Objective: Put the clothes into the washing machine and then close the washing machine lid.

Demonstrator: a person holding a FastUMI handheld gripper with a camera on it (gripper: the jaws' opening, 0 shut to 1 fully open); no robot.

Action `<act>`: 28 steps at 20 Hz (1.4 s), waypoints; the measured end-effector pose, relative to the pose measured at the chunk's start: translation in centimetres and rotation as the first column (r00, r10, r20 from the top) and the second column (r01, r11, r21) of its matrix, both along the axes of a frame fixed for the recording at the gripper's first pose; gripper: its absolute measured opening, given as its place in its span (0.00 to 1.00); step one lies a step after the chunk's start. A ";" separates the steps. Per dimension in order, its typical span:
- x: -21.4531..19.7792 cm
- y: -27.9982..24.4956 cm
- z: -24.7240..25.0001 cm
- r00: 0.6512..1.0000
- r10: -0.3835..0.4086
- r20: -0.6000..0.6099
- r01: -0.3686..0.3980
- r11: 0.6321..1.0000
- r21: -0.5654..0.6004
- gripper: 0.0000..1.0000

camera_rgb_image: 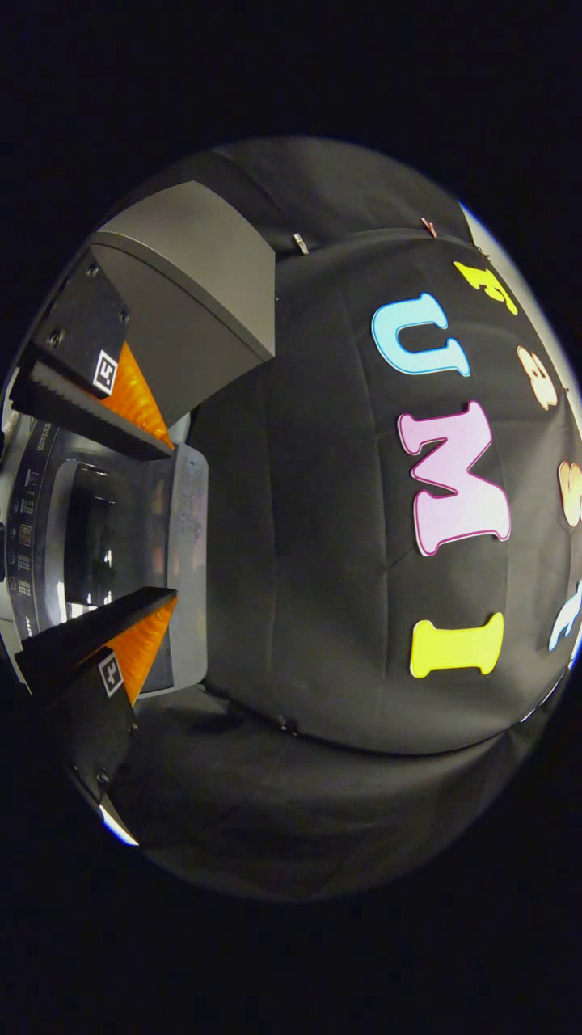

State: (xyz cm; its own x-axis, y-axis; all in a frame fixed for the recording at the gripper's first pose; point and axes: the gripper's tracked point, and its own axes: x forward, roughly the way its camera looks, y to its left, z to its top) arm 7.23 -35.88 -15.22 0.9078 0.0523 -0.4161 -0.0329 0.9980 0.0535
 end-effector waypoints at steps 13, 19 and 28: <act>1.4 2.6 18.2 0.881 -0.109 0.460 0.104 0.994 0.035 0.98; -1.5 6.2 22.7 0.829 -0.125 0.545 0.098 0.992 0.077 0.98; -3.7 7.0 22.4 0.835 -0.160 0.527 0.162 0.986 0.043 0.99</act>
State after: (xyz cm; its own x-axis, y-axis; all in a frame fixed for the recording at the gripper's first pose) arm 3.55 -28.93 7.17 0.9853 -0.1140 0.1270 0.1056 0.9919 0.0711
